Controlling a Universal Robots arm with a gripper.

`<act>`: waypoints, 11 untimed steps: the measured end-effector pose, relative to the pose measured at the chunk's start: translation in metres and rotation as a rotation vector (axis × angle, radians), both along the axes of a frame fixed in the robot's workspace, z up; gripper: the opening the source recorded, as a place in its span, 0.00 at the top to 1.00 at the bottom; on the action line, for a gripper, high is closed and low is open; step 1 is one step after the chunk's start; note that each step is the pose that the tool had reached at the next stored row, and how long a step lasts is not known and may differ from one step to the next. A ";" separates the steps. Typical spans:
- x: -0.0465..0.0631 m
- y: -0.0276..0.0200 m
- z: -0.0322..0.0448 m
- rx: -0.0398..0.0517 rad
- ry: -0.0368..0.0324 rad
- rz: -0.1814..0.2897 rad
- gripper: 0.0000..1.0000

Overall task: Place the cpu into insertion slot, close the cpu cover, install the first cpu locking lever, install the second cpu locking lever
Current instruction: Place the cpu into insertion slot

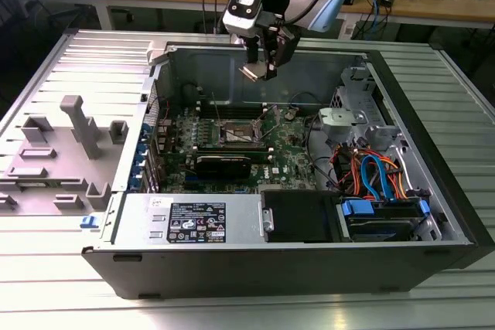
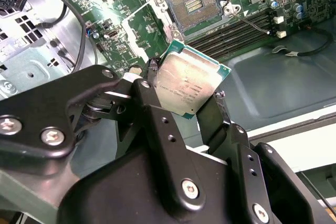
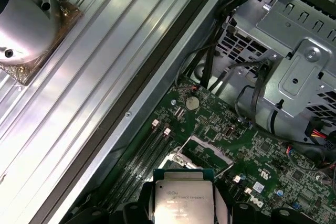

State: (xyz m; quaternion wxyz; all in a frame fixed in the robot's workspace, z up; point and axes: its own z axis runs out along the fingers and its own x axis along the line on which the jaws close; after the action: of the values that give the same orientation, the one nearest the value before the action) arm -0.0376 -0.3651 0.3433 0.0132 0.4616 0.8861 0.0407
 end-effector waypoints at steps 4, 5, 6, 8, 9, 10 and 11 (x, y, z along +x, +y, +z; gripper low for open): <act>0.000 0.0000 0.0000 -0.0001 0.0000 -0.003 0.46; 0.000 0.0000 0.0000 -0.0001 0.0000 -0.007 0.46; 0.000 -0.0002 -0.0001 0.0000 0.0001 -0.017 0.46; 0.000 -0.0003 -0.0007 0.0000 0.0003 -0.061 0.46; 0.000 -0.0003 -0.0011 0.0001 0.0003 -0.086 0.46; 0.000 -0.0003 -0.0014 0.0000 0.0005 -0.104 0.46; 0.000 -0.0003 -0.0016 0.0001 0.0005 -0.115 0.46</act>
State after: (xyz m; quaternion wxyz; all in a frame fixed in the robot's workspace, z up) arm -0.0376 -0.3654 0.3417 0.0153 0.5117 0.8581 0.0398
